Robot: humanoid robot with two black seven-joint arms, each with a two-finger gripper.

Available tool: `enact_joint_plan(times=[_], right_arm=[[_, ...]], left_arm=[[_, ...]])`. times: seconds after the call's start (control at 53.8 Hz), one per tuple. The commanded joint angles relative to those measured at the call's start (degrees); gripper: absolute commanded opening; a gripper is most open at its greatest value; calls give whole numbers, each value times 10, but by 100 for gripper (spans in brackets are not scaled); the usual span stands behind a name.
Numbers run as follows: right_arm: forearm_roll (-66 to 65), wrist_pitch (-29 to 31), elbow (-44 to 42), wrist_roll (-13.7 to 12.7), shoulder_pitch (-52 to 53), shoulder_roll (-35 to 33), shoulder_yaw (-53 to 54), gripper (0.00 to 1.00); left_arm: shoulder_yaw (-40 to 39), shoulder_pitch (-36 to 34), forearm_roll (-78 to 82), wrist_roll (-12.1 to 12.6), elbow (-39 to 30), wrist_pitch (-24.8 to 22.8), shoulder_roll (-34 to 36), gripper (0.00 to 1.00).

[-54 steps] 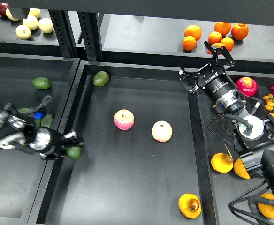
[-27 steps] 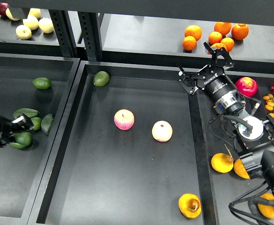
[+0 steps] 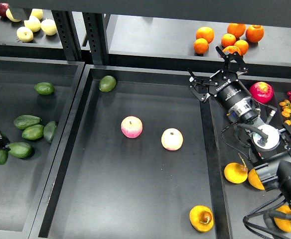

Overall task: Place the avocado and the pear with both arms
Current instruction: 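Lower the avocado among the other avocados and open the left gripper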

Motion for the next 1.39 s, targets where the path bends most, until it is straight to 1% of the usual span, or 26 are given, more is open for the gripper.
enact_joint_plan(times=[0.0, 0.279, 0.669, 1.374], right_arm=[[0, 0, 0, 0, 0, 0, 0, 100], [0, 0, 1, 0, 0, 0, 0, 100], [0, 0, 2, 0, 0, 0, 0, 100], [0, 0, 5, 0, -1, 0, 0, 100]], left_arm=[[6, 0, -1, 0, 19, 0, -4, 44], [7, 13, -1, 0, 53, 0, -10, 45], [10, 18, -1, 0, 118, 0, -49, 47], [10, 41, -1, 0, 182, 0, -105, 50]])
